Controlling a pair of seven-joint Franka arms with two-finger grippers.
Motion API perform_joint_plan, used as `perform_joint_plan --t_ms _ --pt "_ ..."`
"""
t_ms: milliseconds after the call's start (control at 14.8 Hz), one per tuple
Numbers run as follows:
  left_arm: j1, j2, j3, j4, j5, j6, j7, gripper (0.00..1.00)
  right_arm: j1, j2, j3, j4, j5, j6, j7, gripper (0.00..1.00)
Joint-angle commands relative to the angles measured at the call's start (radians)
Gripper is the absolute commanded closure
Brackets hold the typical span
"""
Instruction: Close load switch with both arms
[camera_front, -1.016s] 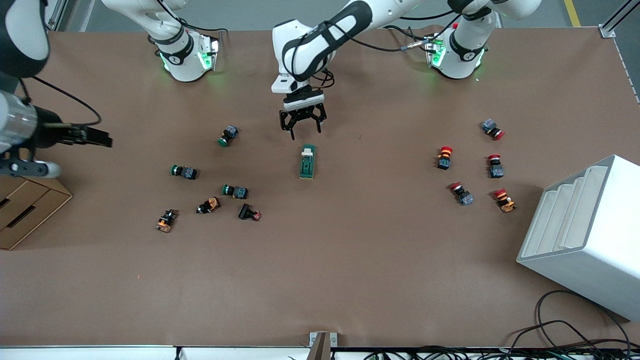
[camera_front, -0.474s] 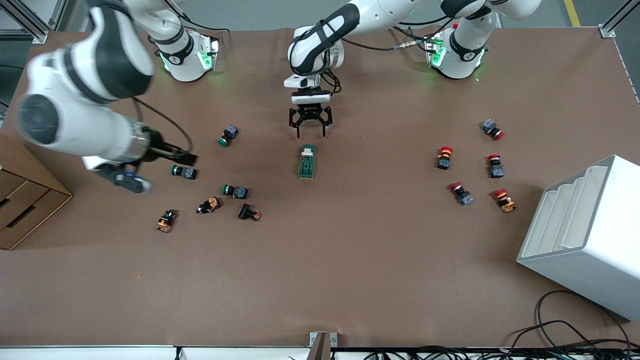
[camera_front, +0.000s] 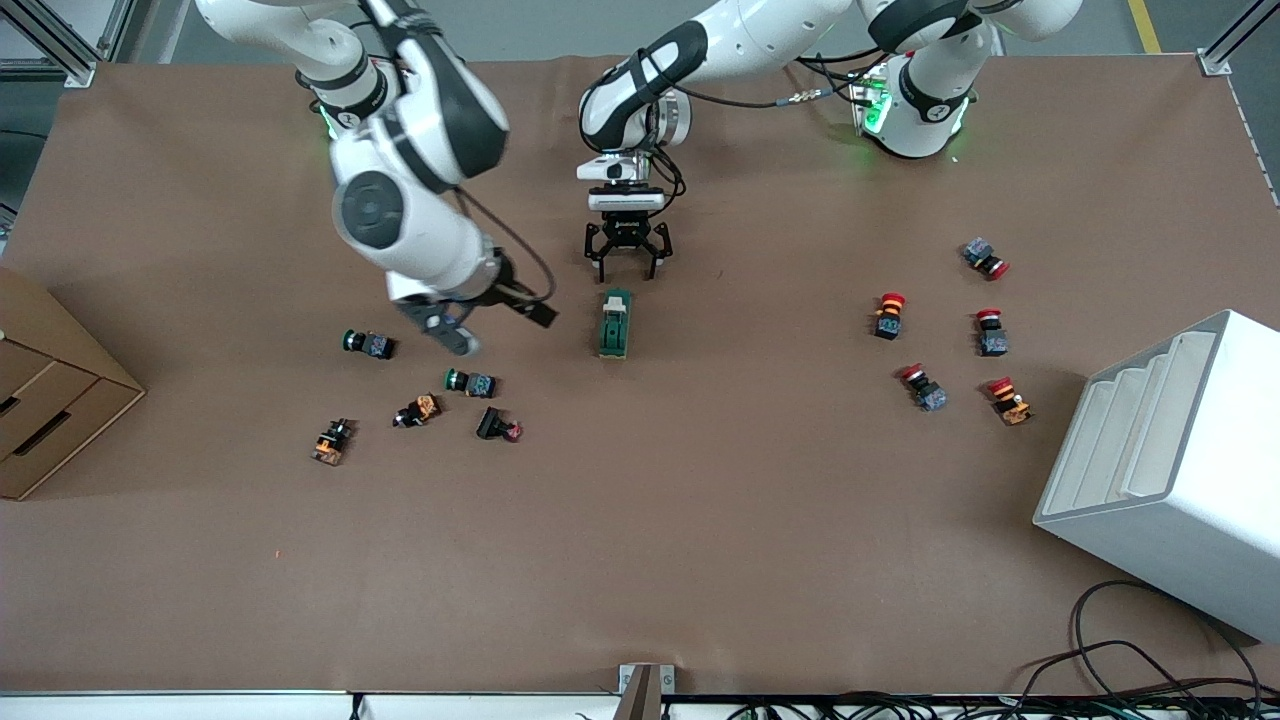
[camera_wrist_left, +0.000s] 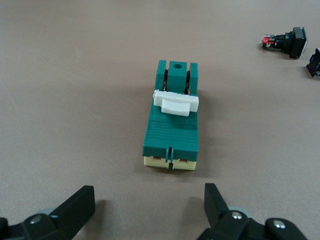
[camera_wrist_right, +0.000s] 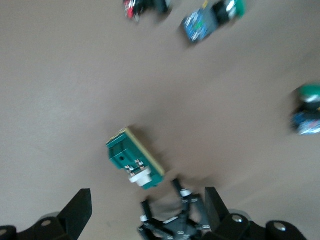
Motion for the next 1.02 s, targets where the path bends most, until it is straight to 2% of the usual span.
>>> perform_joint_plan --t_ms 0,203,948 --pt "-0.013 0.04 0.006 0.021 0.039 -0.002 -0.017 0.04 0.089 0.068 -0.01 -0.016 0.033 0.141 0.119 0.0" --pt "-0.013 0.042 0.006 0.021 0.039 -0.002 -0.017 0.04 0.161 0.144 -0.01 -0.016 0.033 0.264 0.19 0.0" --pt "-0.013 0.057 0.008 0.046 0.04 -0.002 -0.017 0.04 0.223 0.275 -0.012 -0.018 0.033 0.395 0.19 0.0"
